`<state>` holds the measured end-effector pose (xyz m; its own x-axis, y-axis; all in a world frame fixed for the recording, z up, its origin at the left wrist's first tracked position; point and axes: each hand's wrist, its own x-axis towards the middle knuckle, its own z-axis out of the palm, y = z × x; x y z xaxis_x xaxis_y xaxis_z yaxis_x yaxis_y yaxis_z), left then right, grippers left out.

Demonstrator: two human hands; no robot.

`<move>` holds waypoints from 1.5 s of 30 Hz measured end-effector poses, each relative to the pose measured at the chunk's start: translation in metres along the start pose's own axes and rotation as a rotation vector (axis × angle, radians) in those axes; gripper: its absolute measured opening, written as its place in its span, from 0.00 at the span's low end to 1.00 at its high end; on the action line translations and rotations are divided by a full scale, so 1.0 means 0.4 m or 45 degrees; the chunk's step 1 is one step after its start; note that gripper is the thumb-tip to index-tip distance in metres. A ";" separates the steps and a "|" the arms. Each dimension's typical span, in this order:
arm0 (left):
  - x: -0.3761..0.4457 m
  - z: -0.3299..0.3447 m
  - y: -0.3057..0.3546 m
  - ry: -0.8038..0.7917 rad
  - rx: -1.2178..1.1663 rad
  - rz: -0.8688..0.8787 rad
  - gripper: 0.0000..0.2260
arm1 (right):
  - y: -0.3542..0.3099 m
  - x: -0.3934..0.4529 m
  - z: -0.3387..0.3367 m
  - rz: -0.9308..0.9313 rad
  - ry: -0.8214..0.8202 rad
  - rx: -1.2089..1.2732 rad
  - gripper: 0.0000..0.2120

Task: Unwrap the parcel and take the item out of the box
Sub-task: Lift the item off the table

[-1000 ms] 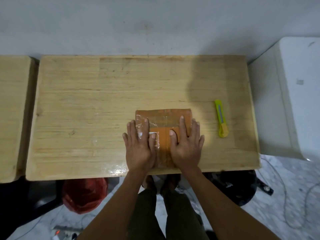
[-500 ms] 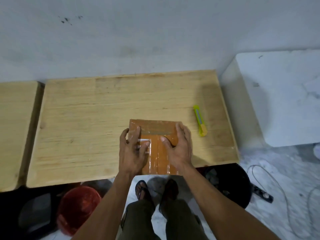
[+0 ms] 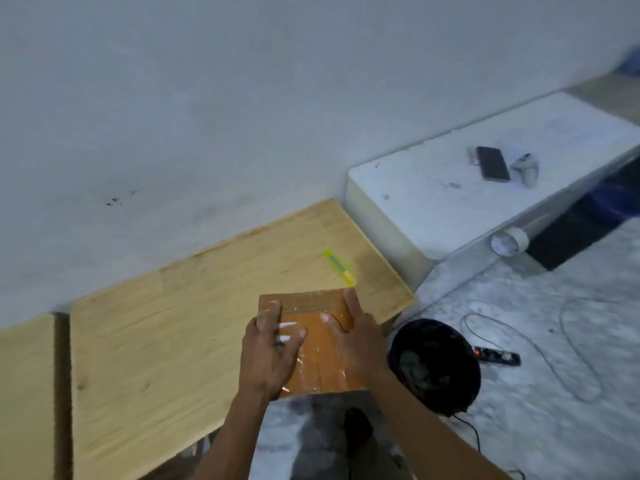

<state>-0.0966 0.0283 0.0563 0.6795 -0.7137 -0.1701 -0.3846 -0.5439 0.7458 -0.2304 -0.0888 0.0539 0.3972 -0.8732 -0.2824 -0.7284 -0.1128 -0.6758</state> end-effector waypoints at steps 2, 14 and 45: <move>-0.015 0.020 0.020 -0.060 -0.007 0.081 0.31 | 0.045 -0.042 -0.028 0.026 -0.015 0.061 0.35; -0.118 0.347 0.191 -0.624 0.133 0.371 0.29 | 0.430 -0.237 -0.188 0.464 0.371 0.153 0.36; 0.261 1.255 0.193 -1.012 0.475 -0.055 0.32 | 1.136 0.349 -0.262 0.941 -0.070 0.261 0.29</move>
<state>-0.3690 -0.3098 -0.2274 0.1153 -0.7094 -0.6953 -0.6421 -0.5873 0.4928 -0.5642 -0.3118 -0.2212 -0.1218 -0.6622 -0.7394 -0.6995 0.5858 -0.4094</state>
